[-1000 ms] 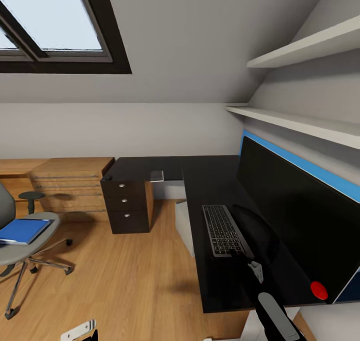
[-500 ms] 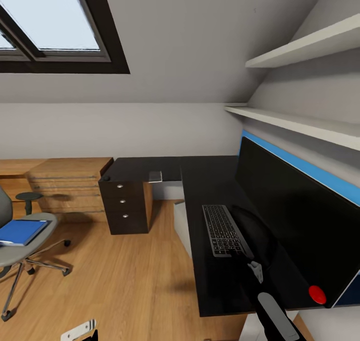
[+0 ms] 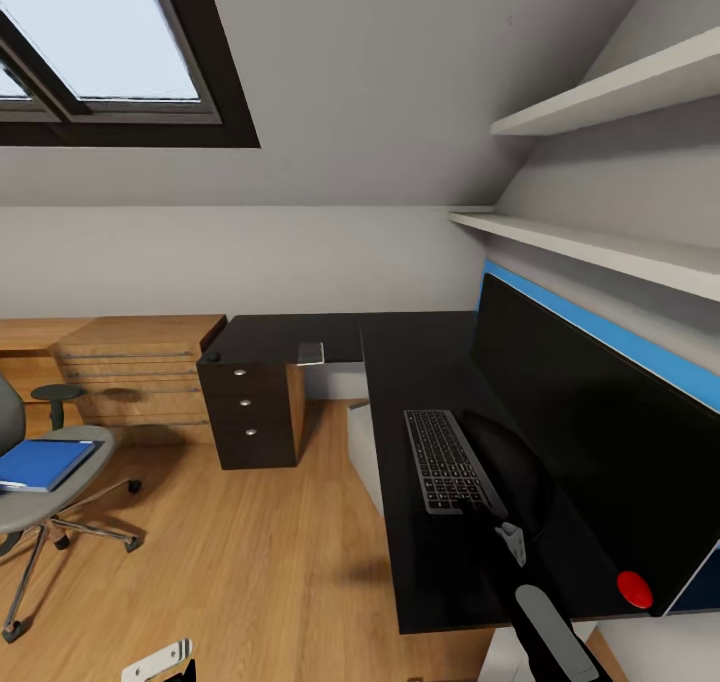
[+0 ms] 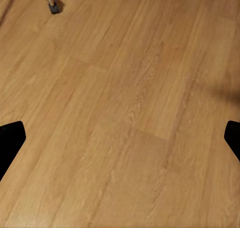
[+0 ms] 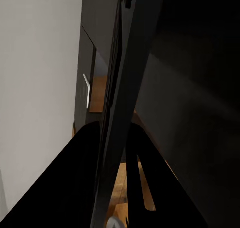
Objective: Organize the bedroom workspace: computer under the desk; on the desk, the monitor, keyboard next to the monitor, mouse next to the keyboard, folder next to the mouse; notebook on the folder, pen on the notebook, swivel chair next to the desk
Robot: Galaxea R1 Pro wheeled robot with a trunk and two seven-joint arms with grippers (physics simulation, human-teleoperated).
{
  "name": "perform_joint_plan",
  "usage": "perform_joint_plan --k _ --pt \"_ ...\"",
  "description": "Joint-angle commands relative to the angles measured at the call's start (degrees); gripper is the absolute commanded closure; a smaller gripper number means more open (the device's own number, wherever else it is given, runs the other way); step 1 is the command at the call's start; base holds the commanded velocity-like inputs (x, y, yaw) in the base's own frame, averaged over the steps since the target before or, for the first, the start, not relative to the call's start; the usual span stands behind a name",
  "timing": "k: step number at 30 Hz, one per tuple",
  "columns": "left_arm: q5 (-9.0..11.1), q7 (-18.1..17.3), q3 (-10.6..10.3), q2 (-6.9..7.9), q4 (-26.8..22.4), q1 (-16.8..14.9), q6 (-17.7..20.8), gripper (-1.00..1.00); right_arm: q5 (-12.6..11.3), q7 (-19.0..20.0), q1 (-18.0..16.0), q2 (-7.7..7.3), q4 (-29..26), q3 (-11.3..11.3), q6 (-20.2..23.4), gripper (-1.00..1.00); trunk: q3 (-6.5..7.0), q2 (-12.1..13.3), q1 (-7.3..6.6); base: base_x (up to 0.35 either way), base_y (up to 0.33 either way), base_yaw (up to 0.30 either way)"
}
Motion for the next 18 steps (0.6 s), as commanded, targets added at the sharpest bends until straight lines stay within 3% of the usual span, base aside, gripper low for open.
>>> perform_joint_plan --k 1,10,18 --pt "0.35 0.42 -0.17 0.06 -0.13 -0.01 0.18 -1.00 -0.63 0.19 -0.03 -0.06 0.00 0.11 0.09 1.00 -0.06 -0.04 0.01 0.000 0.000 0.000" --pt "0.35 0.35 -0.17 0.06 -0.13 -0.01 0.17 -1.00 -0.61 0.18 -0.03 -0.07 0.00 0.13 0.14 1.00 -0.06 -0.04 0.01 0.153 0.000 0.000" --pt "0.35 0.47 -0.17 0.06 -0.13 -0.01 0.18 -1.00 -0.63 0.18 -0.03 -0.13 0.00 0.13 0.16 1.00 -0.06 -0.04 0.01 0.026 0.000 0.000"
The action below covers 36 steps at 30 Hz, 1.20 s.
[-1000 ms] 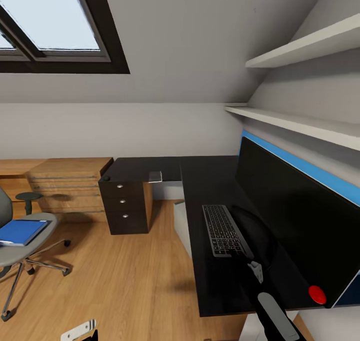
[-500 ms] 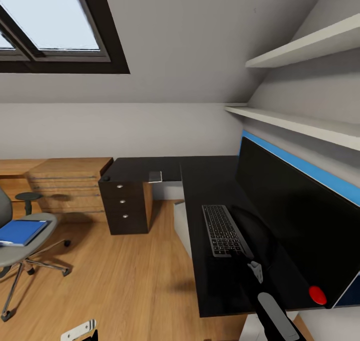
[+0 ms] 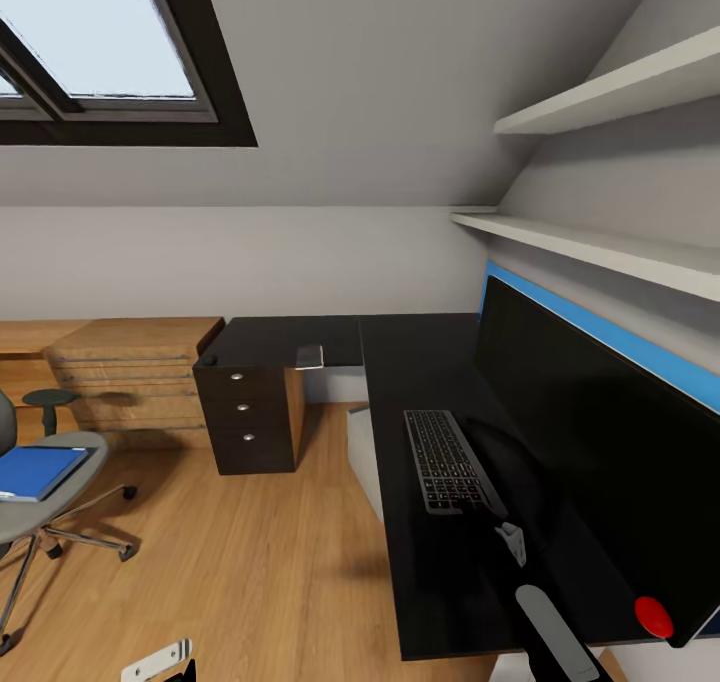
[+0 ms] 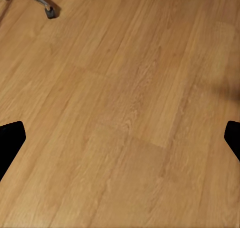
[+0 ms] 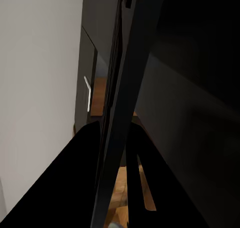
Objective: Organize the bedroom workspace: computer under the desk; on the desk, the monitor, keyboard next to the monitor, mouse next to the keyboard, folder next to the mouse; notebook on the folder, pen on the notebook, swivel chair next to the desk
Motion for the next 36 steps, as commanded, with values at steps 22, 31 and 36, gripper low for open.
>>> perform_joint_plan --k 22,31,36 --pt "0.51 0.33 0.06 0.04 -2.76 0.00 0.30 -1.00 -0.63 0.19 -0.03 -0.05 0.00 0.05 -0.06 -1.00 -0.42 -0.85 0.45 0.000 0.000 0.000" --pt "0.56 0.36 0.60 -0.03 -3.80 0.00 0.36 -1.00 -0.61 0.14 -0.03 -0.05 0.00 0.05 0.00 -1.00 -2.03 -4.46 2.42 0.000 0.000 0.000" --pt "0.53 0.36 0.62 -0.02 -3.82 0.00 0.36 -1.00 -0.63 -0.74 -0.03 -0.05 0.00 0.05 0.03 -1.00 -2.93 -6.46 3.52 0.000 0.000 0.000"
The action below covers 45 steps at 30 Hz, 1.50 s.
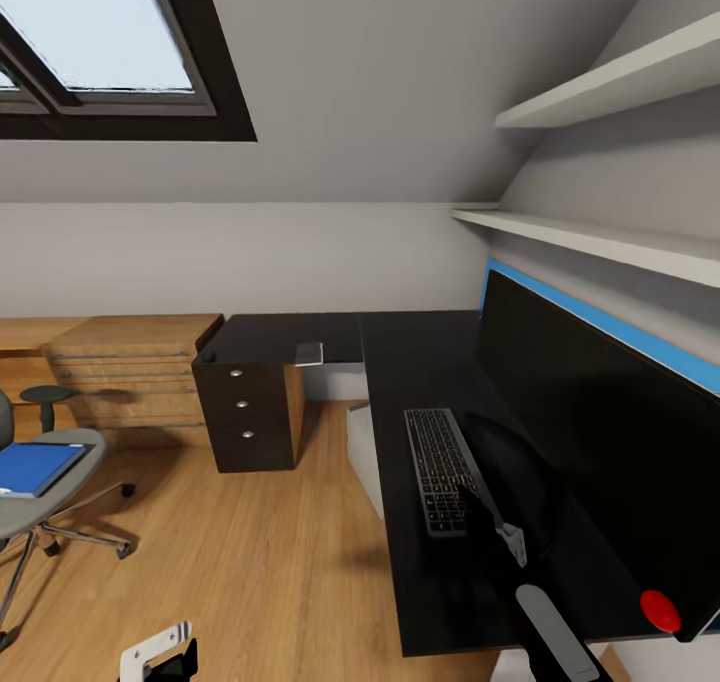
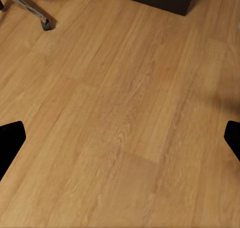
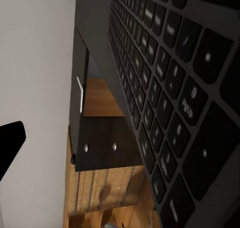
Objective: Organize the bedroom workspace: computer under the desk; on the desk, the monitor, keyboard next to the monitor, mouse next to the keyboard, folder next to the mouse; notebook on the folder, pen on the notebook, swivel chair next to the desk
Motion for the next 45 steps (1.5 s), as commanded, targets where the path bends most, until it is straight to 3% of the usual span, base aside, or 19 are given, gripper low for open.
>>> perform_joint_plan --k 1,9,18,32,45 --pt "0.35 0.44 -0.13 0.08 -0.12 -0.01 0.18 -1.00 -0.58 -0.28 -0.03 -0.05 0.00 0.12 0.05 -1.00 -0.24 -0.45 0.23 0.000 0.000 0.000" --pt "0.38 0.44 1.30 0.06 -0.13 -0.01 0.18 -1.00 -0.58 -2.17 -0.03 -0.05 0.00 0.12 0.05 -1.00 -1.68 -3.66 1.99 0.000 0.000 0.000" --pt "0.41 0.44 1.51 0.06 -0.13 -0.01 0.18 -1.00 -0.58 -3.28 -0.03 -0.05 0.00 0.04 0.00 -1.00 -3.29 -7.27 3.97 0.000 0.000 0.000" --pt "0.35 0.20 1.51 0.15 1.46 -0.01 -0.01 -1.00 -0.74 -6.23 -0.03 -0.05 -0.20 -0.38 -0.04 -1.00 -3.29 -7.27 3.97 0.000 -0.006 0.000" --pt "0.34 0.17 1.60 0.17 2.07 -0.01 0.00 -1.00 -0.75 -6.65 -0.03 -0.05 -0.35 -1.28 -0.04 -1.00 -3.29 -7.27 3.97 0.000 -0.077 0.000"
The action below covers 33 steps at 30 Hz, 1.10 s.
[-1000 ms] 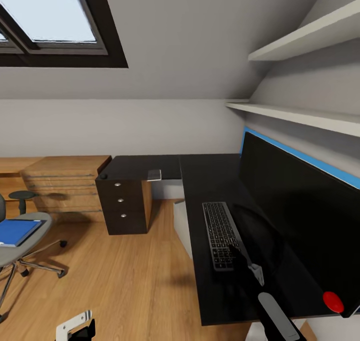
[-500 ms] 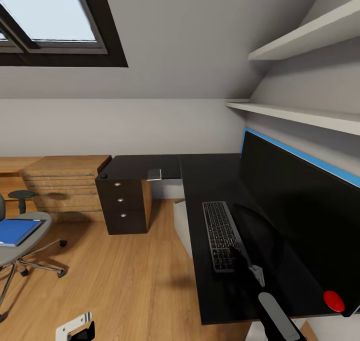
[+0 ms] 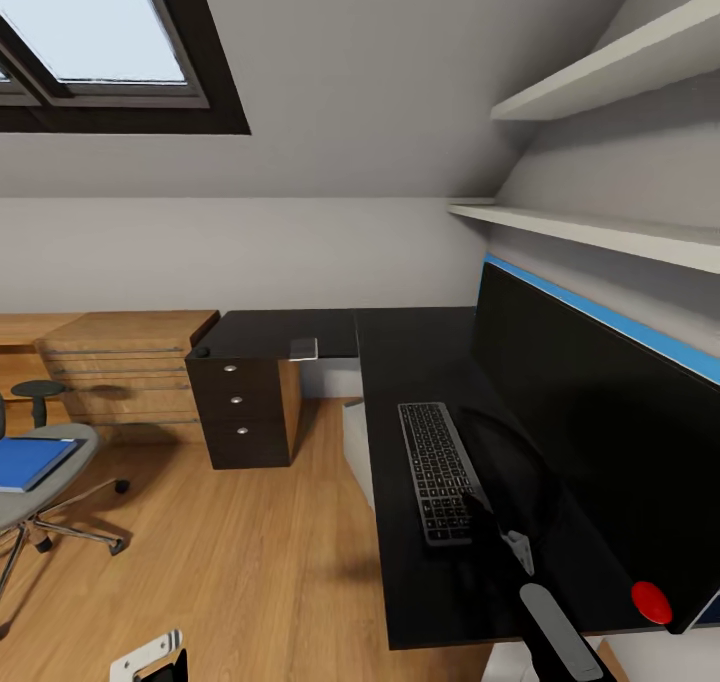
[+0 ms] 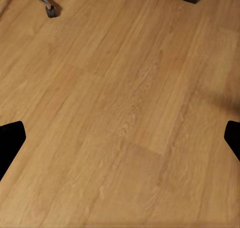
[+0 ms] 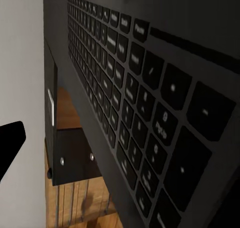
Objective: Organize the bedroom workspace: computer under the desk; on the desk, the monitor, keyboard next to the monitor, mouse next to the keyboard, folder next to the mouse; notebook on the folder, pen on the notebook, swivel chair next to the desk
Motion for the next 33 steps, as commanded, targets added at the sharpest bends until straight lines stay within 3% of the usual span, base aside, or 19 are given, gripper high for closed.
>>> perform_joint_plan --k 1,10,33 --pt "0.35 0.45 -0.16 0.06 -0.12 0.00 0.16 -1.00 -0.46 0.01 -0.02 -0.05 -0.03 0.11 0.01 -1.00 -0.05 -0.03 0.00 0.000 -0.005 0.000" --pt "0.35 0.45 -0.16 0.05 -0.12 0.00 0.11 -1.00 -0.46 0.00 -0.02 -0.05 -0.03 0.12 0.01 -1.00 -0.05 -0.03 0.00 -0.061 -0.001 0.000" --pt "0.35 0.45 -0.11 0.12 -0.12 0.00 0.18 -1.00 -0.45 0.04 -0.02 0.01 0.05 0.18 0.17 -1.00 -0.05 -0.03 0.00 -0.323 0.000 0.000"
